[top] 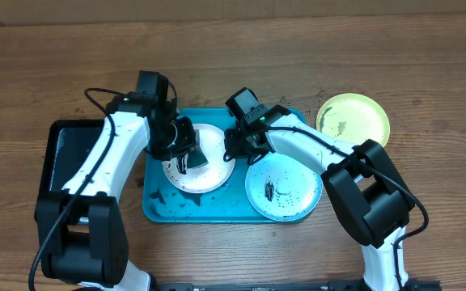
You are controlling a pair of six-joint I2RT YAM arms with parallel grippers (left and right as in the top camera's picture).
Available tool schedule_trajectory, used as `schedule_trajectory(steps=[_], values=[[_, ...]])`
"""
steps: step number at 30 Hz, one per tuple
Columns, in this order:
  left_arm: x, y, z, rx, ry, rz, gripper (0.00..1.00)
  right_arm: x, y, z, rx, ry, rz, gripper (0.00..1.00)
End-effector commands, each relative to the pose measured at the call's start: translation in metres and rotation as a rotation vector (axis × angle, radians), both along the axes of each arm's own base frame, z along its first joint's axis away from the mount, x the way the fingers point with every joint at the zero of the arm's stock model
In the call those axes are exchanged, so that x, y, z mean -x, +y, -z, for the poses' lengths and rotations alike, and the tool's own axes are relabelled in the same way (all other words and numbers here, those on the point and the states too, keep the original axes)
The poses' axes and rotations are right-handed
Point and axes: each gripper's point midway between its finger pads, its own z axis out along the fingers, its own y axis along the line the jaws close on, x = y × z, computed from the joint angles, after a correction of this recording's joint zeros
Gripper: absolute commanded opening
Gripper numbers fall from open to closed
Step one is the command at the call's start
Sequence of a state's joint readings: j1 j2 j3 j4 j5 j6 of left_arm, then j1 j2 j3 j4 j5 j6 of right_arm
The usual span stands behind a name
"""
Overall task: Clean dirty plates on tray and stack at the side
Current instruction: 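Scrub the white plate with the sponge in the left gripper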
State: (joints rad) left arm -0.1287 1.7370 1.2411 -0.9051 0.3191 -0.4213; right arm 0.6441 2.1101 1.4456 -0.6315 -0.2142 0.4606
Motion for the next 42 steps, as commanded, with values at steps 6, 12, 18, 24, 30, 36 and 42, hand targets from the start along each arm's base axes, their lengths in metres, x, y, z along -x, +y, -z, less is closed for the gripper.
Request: schedule_trajectory(steps=[6, 12, 18, 24, 30, 36, 42], values=[[0.01, -0.008, 0.027, 0.013, 0.055, -0.04, 0.04, 0.012, -0.006, 0.007, 0.026, 0.035, 0.004, 0.12], [0.016, -0.007, 0.054, -0.003, 0.135, -0.045, 0.04, 0.013, -0.006, 0.007, 0.03, 0.04, 0.004, 0.12], [0.016, 0.041, 0.075, -0.281, 0.141, -0.074, 0.04, 0.014, -0.007, 0.008, 0.034, 0.045, 0.004, 0.11], [0.019, 0.084, 0.069, -0.532, 0.138, -0.085, 0.04, 0.015, -0.008, 0.008, 0.035, 0.045, 0.004, 0.11], [-0.001, 0.087, 0.042, -0.567, 0.096, -0.072, 0.04, 0.015, -0.008, 0.008, 0.037, 0.048, 0.004, 0.1], [-0.022, 0.038, 0.024, -0.291, 0.056, -0.059, 0.04, 0.015, -0.008, 0.008, 0.036, 0.047, 0.004, 0.1], [-0.03, -0.02, 0.033, 0.024, 0.041, -0.026, 0.04, 0.014, -0.007, 0.007, 0.034, 0.045, 0.004, 0.1]])
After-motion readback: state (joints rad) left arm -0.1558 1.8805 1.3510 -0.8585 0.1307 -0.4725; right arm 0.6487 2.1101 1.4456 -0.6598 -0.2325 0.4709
